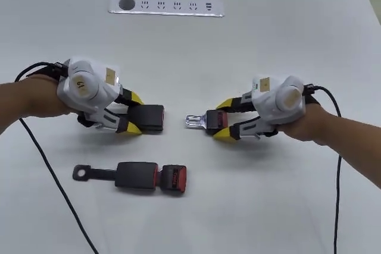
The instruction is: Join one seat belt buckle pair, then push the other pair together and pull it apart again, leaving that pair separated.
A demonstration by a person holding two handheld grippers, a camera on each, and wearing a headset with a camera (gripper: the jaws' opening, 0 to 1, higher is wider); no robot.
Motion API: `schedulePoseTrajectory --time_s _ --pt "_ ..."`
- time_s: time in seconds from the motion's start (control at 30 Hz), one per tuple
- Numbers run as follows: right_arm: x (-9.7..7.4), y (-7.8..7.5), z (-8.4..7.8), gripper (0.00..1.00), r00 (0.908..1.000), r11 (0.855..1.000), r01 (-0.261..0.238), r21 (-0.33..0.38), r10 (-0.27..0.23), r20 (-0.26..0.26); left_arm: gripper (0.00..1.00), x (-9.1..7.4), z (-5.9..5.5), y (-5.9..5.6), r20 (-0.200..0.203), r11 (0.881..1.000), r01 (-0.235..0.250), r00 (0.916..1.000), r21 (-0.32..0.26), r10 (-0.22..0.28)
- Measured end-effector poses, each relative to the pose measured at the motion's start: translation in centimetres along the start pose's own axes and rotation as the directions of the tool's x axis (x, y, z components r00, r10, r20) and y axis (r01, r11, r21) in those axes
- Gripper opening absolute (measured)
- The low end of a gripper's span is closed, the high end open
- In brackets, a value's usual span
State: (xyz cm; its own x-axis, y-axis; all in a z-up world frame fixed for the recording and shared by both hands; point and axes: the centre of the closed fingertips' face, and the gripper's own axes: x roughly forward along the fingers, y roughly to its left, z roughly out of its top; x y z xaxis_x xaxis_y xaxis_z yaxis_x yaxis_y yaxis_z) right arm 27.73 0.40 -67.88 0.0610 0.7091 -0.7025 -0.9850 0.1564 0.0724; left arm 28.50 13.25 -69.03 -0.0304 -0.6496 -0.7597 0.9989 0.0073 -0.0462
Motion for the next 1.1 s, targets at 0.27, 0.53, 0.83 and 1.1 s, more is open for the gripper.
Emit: schedulePoseTrajectory --time_s 0.27,0.53,0.83,1.1 --pt "3.1 -0.1 2.9 0.32 0.9982 0.999 -0.037 0.022 0.036 0.048 0.33 0.0 -0.1 0.0 -0.018 1.000 0.006 0.9998 -0.016 -0.006" --pt "4.6 -0.1 3.4 0.32 0.9987 0.999 -0.037 0.004 0.037 0.036 0.33 -0.1 0.0 -0.1 -0.021 1.000 -0.004 0.9998 0.004 0.004" --pt "5.7 0.4 4.3 0.31 0.9972 0.998 -0.048 0.037 0.046 0.060 0.32 0.5 -0.2 0.7 -0.038 1.000 -0.002 0.9993 -0.016 0.002" --pt "6.2 0.6 4.5 0.31 0.9996 0.994 0.009 0.105 -0.012 0.025 0.33 0.8 0.1 0.9 -0.045 0.999 -0.017 0.9989 -0.043 0.015"
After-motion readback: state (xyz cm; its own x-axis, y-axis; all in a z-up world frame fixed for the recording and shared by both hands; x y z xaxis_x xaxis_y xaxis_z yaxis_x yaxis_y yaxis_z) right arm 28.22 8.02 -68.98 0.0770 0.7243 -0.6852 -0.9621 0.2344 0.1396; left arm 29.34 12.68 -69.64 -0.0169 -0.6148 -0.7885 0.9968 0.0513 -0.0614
